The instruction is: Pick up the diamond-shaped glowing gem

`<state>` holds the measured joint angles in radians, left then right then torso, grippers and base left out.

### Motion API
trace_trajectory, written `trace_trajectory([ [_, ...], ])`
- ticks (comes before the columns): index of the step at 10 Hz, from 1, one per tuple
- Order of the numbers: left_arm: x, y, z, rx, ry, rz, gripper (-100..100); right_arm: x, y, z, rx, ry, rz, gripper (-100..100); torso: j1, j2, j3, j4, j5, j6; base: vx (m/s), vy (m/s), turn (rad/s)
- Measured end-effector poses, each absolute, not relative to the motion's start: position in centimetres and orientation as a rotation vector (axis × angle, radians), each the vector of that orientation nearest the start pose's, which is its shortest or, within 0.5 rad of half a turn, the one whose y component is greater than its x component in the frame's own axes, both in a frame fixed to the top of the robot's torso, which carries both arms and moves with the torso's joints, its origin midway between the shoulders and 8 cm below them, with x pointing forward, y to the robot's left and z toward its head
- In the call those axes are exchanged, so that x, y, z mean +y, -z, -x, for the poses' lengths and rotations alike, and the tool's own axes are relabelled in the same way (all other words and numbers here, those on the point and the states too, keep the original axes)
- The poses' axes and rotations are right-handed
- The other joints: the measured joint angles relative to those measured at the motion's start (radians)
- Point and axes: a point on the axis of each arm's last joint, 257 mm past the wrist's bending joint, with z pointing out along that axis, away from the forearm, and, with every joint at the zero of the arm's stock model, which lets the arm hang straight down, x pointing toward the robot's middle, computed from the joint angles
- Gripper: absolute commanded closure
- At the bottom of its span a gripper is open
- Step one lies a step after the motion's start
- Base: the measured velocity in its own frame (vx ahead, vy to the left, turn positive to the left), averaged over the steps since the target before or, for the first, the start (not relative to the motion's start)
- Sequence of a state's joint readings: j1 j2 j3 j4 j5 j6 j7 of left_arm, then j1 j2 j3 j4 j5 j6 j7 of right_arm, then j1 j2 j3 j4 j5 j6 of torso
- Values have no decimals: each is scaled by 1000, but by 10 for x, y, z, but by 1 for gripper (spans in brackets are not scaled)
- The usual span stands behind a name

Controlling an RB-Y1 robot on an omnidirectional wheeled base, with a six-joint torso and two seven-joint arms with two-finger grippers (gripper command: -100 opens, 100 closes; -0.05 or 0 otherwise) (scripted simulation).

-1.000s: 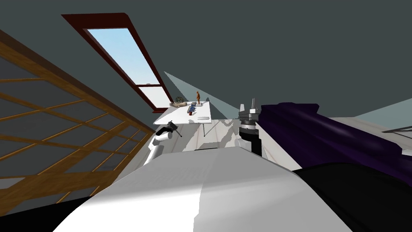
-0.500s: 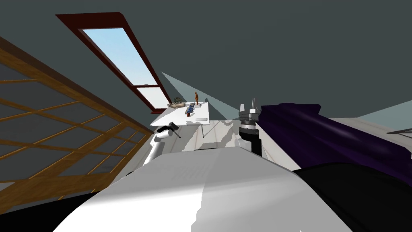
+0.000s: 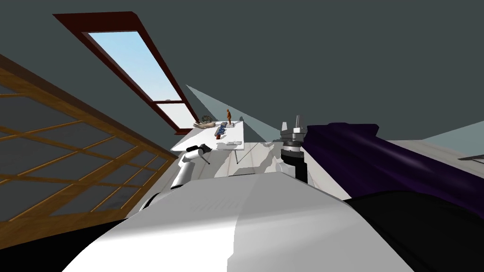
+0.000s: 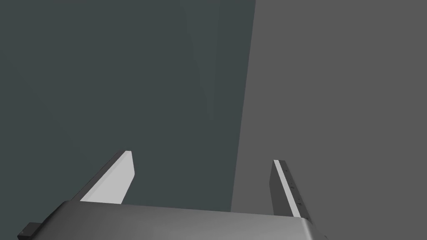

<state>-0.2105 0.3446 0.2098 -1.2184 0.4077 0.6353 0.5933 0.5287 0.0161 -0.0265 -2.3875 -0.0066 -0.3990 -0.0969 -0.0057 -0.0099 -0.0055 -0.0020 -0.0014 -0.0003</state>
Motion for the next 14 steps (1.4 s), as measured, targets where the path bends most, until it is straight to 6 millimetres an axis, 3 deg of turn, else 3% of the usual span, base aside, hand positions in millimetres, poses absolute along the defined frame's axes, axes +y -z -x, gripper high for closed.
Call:
trace_trajectory([
  [4, 401, 392, -530, 794, 1004, 2532, -100, -292, -44, -335, 578, -1355, -721, 0, 2, -5, -3, -1, 0, 0, 203, -70, -29],
  [7, 396, 388, -537, 777, 1008, 2563, -100, -292, -44, -335, 578, -1355, -721, 0, 7, -4, -2, -1, 1, 0, 160, -1, -41],
  [8, 396, 387, -538, 776, 1010, 2563, 0, -292, -44, -335, 578, -1355, -721, 0, 7, 2, 1, 0, 2, -1, 16, 1, 2],
  [9, 396, 387, -538, 777, 1010, 2563, -100, -292, -44, -335, 578, -1355, -721, 0, 7, 7, 4, 1, 1, -1, 38, -23, 124],
  [14, 392, 390, -541, 831, 1018, 2560, -100, -292, -44, -335, 578, -1355, -721, 0, 5, 8, 4, 1, 1, -1, 45, -38, 99],
])
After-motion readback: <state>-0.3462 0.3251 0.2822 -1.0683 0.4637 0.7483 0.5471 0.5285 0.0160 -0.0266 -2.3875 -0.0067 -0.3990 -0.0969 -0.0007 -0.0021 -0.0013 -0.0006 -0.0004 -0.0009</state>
